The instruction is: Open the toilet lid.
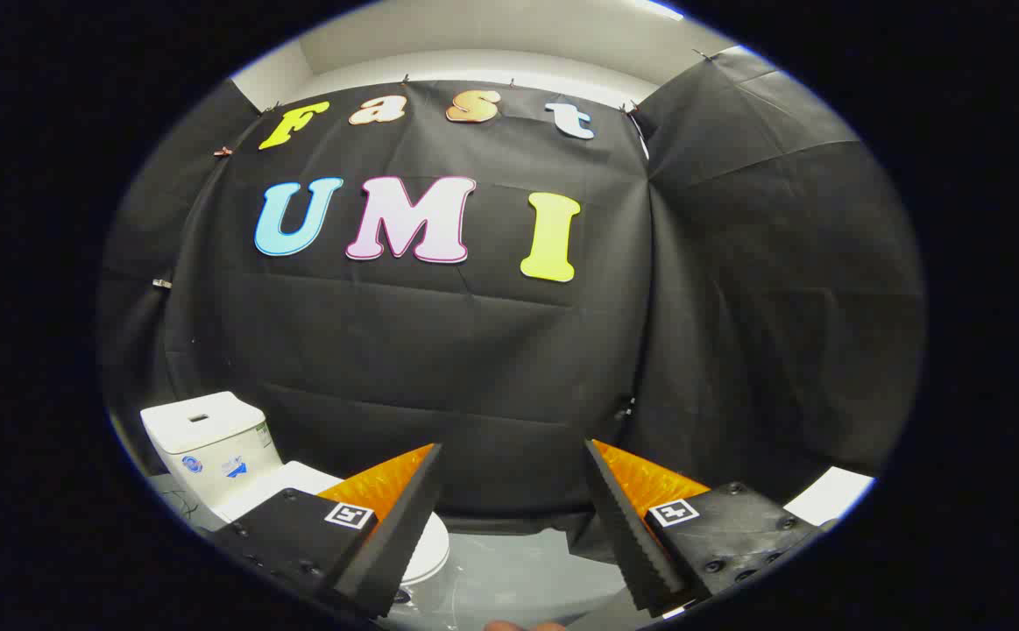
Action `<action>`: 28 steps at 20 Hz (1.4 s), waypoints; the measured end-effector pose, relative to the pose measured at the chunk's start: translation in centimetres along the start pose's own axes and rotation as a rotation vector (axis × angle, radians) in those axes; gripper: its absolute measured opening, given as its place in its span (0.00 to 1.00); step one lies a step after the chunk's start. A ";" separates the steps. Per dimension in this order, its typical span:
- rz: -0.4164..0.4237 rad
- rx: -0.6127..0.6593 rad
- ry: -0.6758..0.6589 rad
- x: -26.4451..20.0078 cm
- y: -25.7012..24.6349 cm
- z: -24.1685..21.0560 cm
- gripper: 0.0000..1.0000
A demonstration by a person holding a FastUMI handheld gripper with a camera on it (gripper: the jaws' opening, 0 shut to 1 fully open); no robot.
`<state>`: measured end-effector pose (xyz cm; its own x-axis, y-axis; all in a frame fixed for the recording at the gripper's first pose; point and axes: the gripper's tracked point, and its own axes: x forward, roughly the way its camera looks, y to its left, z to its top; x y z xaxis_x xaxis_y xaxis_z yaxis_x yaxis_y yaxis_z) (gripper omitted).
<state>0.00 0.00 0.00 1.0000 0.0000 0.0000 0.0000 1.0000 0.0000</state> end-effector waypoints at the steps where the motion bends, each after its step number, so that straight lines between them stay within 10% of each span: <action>1: 0.001 -0.002 -0.017 -0.2 0.1 0.4 0.98; 28: 0.055 0.036 -0.127 0.6 4.5 4.5 0.98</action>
<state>0.55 4.52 4.51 0.9904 0.0524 0.1276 -0.0569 0.9978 0.0325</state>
